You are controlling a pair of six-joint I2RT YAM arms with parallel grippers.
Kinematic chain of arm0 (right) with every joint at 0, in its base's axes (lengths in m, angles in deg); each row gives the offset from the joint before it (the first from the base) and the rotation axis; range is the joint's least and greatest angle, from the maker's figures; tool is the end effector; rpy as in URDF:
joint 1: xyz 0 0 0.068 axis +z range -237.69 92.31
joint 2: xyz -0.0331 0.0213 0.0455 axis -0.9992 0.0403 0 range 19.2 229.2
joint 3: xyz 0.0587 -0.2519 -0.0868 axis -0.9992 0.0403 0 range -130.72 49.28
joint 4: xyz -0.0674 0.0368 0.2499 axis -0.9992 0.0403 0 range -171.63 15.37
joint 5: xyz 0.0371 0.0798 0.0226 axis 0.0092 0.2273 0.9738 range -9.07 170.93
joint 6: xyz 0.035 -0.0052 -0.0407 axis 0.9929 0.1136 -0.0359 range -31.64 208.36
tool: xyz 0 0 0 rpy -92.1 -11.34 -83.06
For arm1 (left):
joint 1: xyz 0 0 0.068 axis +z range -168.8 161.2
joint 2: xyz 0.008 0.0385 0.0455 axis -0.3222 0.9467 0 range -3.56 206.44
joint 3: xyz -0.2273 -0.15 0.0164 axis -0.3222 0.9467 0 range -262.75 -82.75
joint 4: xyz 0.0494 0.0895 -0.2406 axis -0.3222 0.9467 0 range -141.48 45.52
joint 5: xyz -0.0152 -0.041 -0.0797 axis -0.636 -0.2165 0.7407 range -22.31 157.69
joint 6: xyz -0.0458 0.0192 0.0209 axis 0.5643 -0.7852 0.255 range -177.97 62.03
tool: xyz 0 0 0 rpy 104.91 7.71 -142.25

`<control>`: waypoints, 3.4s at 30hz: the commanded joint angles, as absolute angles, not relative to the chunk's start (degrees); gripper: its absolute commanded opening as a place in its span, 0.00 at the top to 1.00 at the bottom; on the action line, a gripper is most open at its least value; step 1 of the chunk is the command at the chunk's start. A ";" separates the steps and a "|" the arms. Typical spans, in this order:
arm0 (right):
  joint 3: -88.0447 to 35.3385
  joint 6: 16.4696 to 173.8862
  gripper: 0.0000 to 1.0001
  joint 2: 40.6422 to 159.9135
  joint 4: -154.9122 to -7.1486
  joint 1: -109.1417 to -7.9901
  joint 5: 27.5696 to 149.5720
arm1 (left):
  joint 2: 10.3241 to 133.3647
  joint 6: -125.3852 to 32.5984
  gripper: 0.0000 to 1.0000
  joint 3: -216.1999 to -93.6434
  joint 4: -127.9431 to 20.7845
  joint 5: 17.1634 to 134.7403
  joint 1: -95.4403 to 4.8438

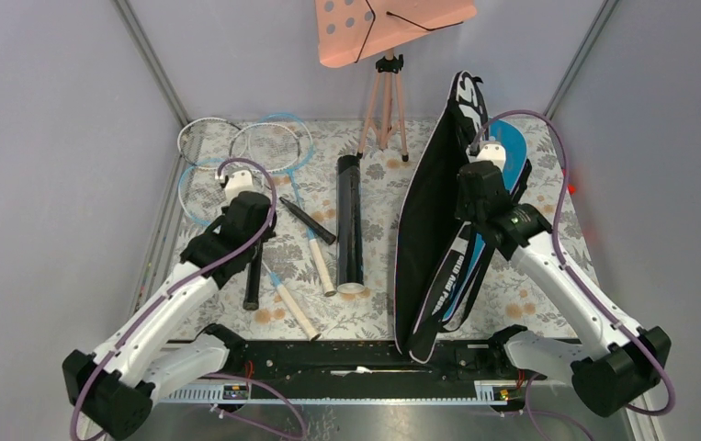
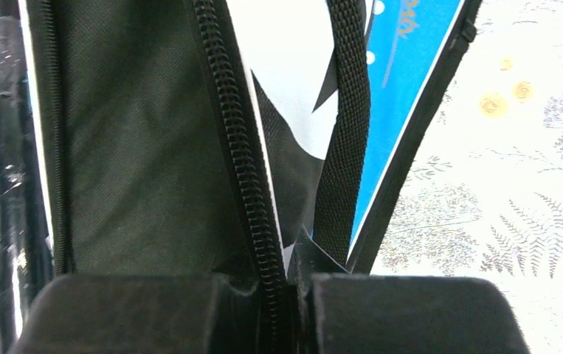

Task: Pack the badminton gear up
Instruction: Place the racket at the center of the board, then place the racket in the racket bag.

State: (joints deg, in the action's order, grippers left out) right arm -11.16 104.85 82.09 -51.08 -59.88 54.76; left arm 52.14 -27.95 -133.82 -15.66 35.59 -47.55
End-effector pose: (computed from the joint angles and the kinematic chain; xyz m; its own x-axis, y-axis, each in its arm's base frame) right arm 0.2159 0.0962 0.3403 -0.4879 0.0307 -0.8724 0.0489 0.9988 0.0078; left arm 0.1840 -0.0794 0.3041 -0.5190 -0.1987 -0.8313 -0.2388 0.9676 -0.0823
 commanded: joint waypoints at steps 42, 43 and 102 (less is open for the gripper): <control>-8.40 105.66 1.00 89.81 -59.21 -63.79 62.65 | 83.82 -22.17 0.68 -112.28 -69.61 89.39 -32.75; -8.31 105.68 1.00 89.82 -59.21 -63.79 62.65 | 84.50 -22.04 0.83 -112.40 -70.07 90.29 -32.69; -4.59 107.13 1.00 91.51 -70.11 -64.75 98.90 | 87.27 -24.55 1.00 -152.97 -41.61 41.43 -84.70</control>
State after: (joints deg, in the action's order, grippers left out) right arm -5.87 104.61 94.16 -63.23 -64.78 87.45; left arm 85.91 -24.72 -149.93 -28.71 40.84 -84.60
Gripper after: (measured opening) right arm 0.046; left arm 0.081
